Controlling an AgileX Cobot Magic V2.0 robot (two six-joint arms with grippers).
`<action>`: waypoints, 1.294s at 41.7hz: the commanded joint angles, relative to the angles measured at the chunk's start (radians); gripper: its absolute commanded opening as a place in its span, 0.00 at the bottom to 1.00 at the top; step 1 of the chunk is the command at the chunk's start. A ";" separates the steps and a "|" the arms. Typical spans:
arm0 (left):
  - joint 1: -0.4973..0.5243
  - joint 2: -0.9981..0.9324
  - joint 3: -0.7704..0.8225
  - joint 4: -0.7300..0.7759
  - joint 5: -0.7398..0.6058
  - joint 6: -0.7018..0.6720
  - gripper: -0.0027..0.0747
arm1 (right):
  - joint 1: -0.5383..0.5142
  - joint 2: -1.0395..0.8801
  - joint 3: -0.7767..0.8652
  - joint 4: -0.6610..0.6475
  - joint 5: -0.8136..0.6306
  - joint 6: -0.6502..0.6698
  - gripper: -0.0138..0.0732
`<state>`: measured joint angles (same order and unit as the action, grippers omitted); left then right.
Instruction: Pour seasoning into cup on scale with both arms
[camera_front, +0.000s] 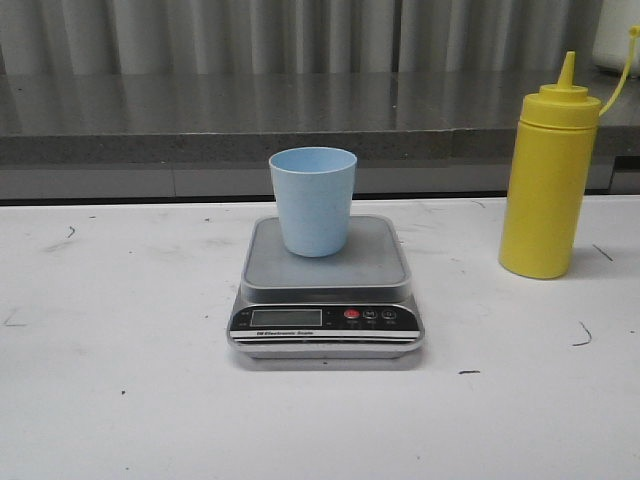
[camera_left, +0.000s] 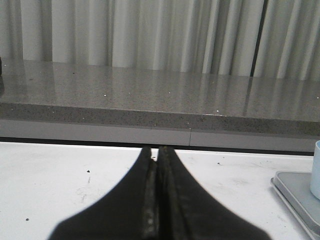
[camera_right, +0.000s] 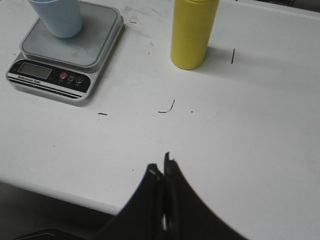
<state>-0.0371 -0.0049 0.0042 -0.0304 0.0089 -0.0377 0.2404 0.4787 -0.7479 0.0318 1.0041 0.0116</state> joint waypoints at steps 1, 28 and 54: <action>-0.009 -0.018 0.025 -0.009 -0.087 0.001 0.01 | -0.002 0.008 -0.023 -0.005 -0.057 -0.012 0.08; -0.009 -0.018 0.025 -0.009 -0.087 0.001 0.01 | -0.086 -0.104 0.127 -0.054 -0.274 -0.012 0.08; -0.009 -0.018 0.025 -0.009 -0.087 0.001 0.01 | -0.224 -0.506 0.767 -0.044 -1.011 -0.012 0.08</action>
<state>-0.0371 -0.0049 0.0042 -0.0304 0.0089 -0.0360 0.0254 -0.0080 0.0258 -0.0081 0.1023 0.0116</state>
